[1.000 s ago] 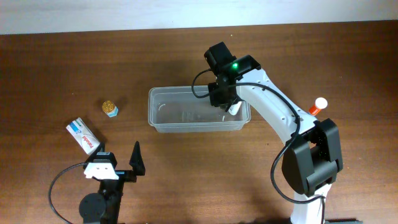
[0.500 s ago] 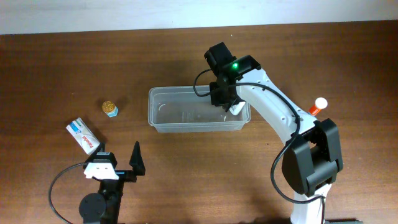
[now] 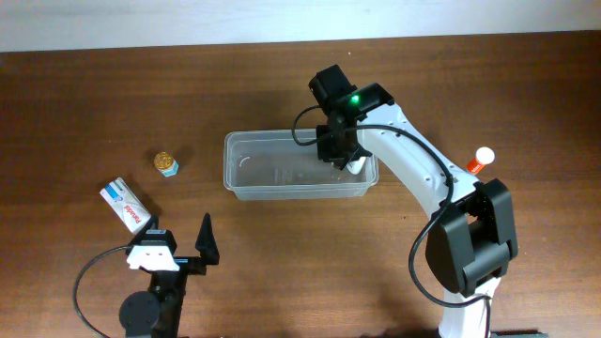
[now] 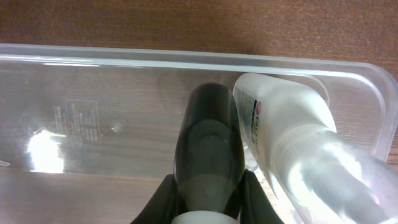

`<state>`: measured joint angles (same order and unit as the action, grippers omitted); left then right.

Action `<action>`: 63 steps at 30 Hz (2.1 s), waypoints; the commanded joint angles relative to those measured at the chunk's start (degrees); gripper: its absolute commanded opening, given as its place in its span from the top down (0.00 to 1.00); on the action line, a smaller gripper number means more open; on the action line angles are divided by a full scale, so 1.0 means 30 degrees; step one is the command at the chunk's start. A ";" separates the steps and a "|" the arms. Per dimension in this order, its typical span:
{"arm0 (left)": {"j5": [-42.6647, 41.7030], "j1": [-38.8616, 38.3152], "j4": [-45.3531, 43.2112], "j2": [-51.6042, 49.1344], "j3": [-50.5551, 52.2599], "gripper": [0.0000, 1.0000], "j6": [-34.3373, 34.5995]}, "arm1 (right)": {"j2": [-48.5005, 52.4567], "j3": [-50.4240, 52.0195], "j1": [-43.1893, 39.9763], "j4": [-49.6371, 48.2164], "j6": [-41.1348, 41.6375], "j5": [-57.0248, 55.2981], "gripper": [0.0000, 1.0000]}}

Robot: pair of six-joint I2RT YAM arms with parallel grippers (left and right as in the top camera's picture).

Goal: Pack container
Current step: 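Lower the dark bottle beside the spray bottle and open gripper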

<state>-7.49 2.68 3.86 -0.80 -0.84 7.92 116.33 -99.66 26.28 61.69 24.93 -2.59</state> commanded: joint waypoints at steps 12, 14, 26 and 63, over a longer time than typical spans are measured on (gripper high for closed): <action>0.0080 0.0087 0.0029 0.0168 0.0109 0.01 -0.0248 | 0.0656 -0.0408 -0.0036 -0.0204 0.0962 0.0255 0.84; 0.0080 0.0087 0.0029 0.0168 0.0109 0.01 -0.0248 | 0.0714 -0.0408 -0.0036 -0.0182 0.1020 0.0386 0.84; 0.0080 0.0087 0.0029 0.0168 0.0109 0.01 -0.0248 | 0.0714 -0.0415 -0.0437 -0.0211 0.1013 0.1632 0.78; 0.0080 0.0087 0.0029 0.0168 0.0109 0.01 -0.0248 | 0.1545 -0.0408 -0.1377 -0.0590 0.0117 0.2667 0.74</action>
<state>-7.49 2.68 3.86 -0.80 -0.84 7.92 120.01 -99.66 21.47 60.07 25.61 5.45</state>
